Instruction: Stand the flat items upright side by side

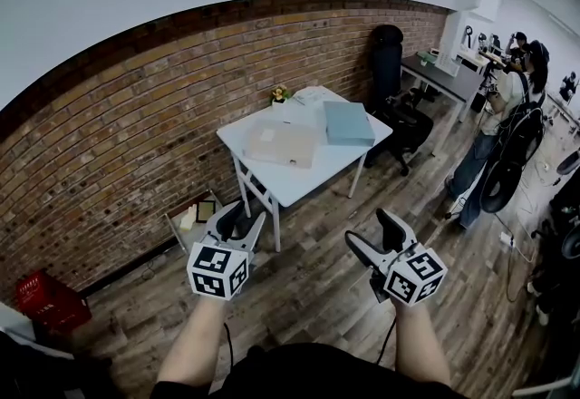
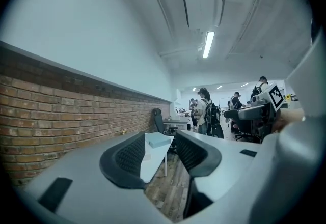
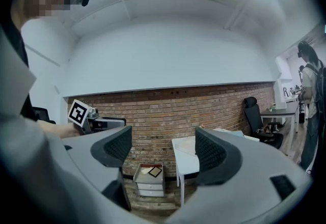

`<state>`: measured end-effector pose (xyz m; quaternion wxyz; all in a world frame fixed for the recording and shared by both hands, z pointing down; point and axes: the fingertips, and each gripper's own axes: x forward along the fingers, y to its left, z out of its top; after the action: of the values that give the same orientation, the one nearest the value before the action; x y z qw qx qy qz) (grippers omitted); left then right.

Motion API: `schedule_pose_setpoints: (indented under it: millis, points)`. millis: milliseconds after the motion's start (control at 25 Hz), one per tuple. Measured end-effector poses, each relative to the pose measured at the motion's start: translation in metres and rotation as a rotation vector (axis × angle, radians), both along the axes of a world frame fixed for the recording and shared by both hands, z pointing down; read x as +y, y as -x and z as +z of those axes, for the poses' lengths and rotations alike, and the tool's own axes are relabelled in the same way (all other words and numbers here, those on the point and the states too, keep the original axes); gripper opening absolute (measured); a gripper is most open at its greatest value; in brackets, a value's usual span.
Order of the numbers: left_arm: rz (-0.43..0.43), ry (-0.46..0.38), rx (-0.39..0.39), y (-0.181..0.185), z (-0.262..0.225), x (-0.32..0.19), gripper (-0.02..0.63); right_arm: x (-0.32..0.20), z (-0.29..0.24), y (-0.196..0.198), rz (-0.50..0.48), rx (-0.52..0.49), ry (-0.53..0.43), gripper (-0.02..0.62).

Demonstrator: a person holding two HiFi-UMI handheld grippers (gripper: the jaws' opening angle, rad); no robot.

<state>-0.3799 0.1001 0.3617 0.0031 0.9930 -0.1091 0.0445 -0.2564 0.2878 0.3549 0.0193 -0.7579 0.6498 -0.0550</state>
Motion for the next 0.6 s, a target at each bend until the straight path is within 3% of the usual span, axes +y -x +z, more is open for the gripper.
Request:
schedule_pose_setpoints:
  millis: [600]
  points:
    - [0.052,0.05,-0.079,-0.006,0.024,0.018,0.472,0.007,0.017,0.001,0.024,-0.061,0.023,0.585]
